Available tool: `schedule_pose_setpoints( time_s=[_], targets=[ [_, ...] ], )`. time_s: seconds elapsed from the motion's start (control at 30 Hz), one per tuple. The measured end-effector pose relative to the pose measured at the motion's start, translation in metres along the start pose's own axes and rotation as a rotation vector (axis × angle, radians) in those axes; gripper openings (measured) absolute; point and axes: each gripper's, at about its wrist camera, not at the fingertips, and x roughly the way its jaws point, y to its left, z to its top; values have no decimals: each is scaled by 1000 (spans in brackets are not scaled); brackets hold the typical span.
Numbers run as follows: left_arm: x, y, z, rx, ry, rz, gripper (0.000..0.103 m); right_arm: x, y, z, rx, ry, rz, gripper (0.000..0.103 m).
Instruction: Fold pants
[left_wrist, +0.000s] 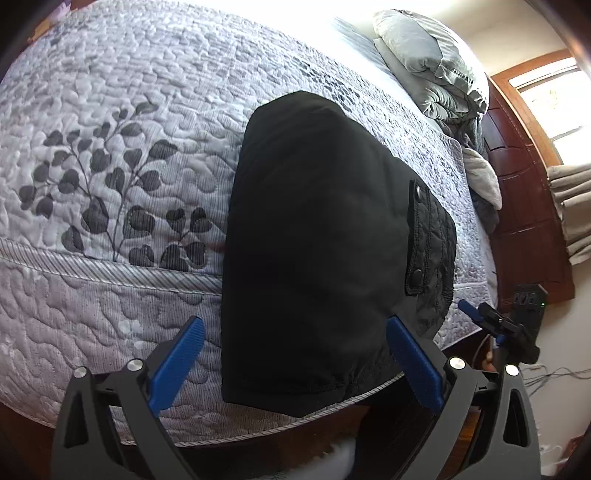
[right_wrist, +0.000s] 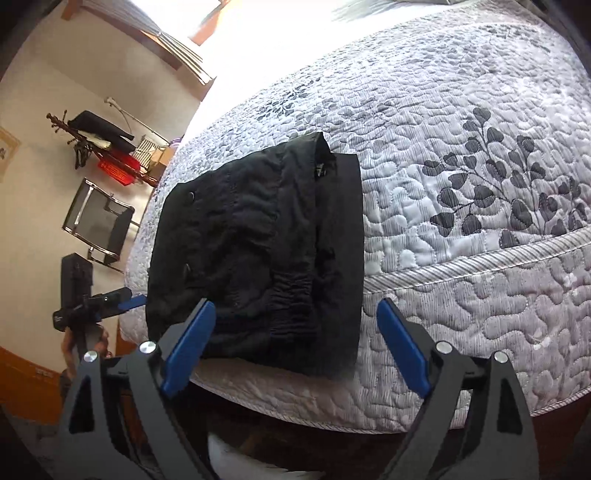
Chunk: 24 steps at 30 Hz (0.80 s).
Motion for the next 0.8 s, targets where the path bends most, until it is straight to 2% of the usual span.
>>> schedule_pose_setpoints(
  time_s=[0.13,0.3,0.57,0.67,0.8],
  targets=[
    [7,20,0,-29,45,-92,99,9,-10,4,32,19,10,90],
    [21,37,-7,-56,95,-118,99,15,-31,-2,111,36,104,90],
    [46,42,-7,-55,168,-246,99,25,-55,-14,179,77,163,91],
    [59,45,-5,-71,195,-300,99,30,-64,-16,215,95,216,91],
    [68,44,-4,-84,214,-333,99,39,-66,-20,226,120,234,91]
  ],
)
